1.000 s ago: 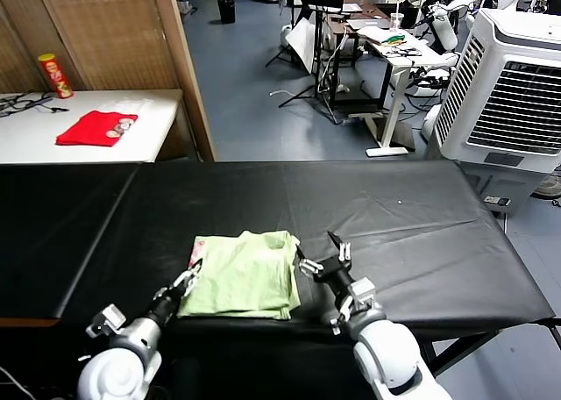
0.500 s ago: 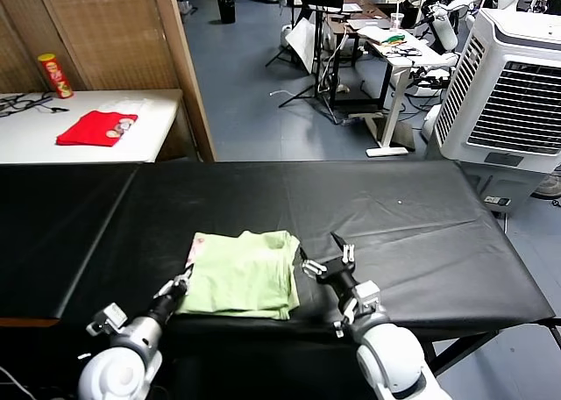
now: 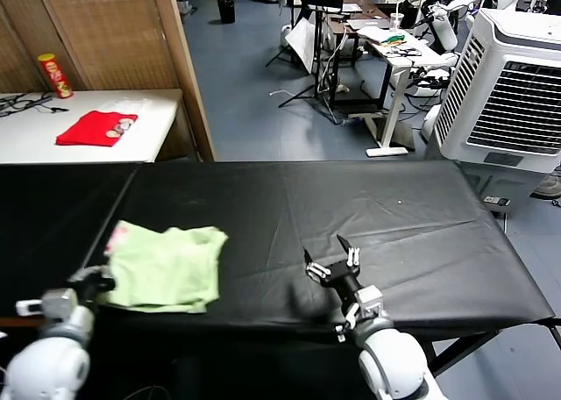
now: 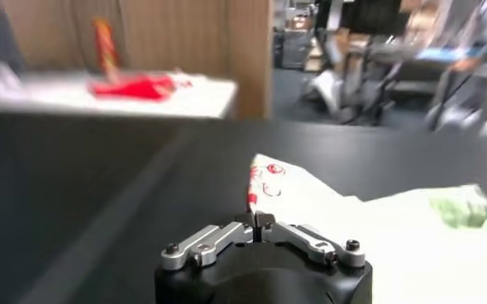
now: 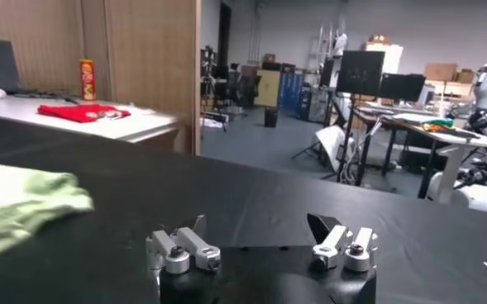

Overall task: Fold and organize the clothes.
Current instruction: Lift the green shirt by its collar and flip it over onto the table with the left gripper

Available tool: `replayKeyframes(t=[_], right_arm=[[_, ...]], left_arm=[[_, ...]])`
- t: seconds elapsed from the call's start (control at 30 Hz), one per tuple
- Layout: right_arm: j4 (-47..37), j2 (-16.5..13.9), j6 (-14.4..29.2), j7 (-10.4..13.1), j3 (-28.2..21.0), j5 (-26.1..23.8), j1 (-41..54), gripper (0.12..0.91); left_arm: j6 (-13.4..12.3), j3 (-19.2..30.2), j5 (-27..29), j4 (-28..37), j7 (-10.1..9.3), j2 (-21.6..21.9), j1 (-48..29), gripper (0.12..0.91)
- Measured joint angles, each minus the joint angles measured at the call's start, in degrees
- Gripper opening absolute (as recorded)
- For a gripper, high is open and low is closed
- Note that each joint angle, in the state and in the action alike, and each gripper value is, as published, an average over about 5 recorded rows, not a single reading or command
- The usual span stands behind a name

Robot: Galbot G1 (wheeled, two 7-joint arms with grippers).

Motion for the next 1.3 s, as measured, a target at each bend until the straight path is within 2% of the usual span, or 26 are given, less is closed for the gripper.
replayKeyframes(t=[0.13,0.27,0.4,0.57,0.63,0.73,0.9,1.1,1.17,1.3], right_arm=[[-0.2,0.4,0.0,0.0,-0.3,-0.3,0.1,0.798],[0.0,0.4,0.0,0.0,-0.1,-0.6,-0.3,0.798],[0.5,0.0,0.0,0.0,0.7,-0.6,-0.9,0.798],[1.0,0.1,0.0,-0.1,1.7,-0.6,-1.8,0.798],[1.0,0.2,0.1,-0.1,2.2,-0.7,-2.2,0.798],[1.0,0.3,0.1,-0.1,2.8,-0.8,-2.7,0.798],[0.6,0.3,0.0,-0.1,2.8,-1.0,-2.6,0.798],[-0.1,0.3,-0.5,-0.2,2.2,-0.8,-1.6,0.798],[-0.2,0.3,-0.8,-0.3,2.0,-0.4,-1.4,0.798],[-0.3,0.1,-1.9,-0.5,1.6,1.2,-1.0,0.798]], left_arm=[[0.4,-2.8,4.2,-2.1,-0.11,3.5,0.7,0.132],[1.7,-1.5,4.1,-4.7,-1.16,3.3,0.4,0.132],[4.2,3.2,-2.1,-7.1,-4.02,0.7,-0.8,0.132],[6.8,10.7,-15.1,-7.7,-9.71,-4.8,-4.3,0.132],[6.9,13.8,-18.4,-7.4,-11.01,-7.5,-6.0,0.132],[6.9,18.6,-20.2,-6.6,-12.00,-11.8,-8.6,0.132],[6.7,25.7,-18.5,-5.1,-11.76,-18.3,-11.6,0.132],[6.1,31.1,-17.2,-4.1,-10.89,-23.6,-12.1,0.132],[5.8,32.2,-16.2,-4.1,-9.96,-24.6,-11.9,0.132],[4.5,34.0,-13.0,-4.1,-6.80,-25.5,-11.2,0.144]])
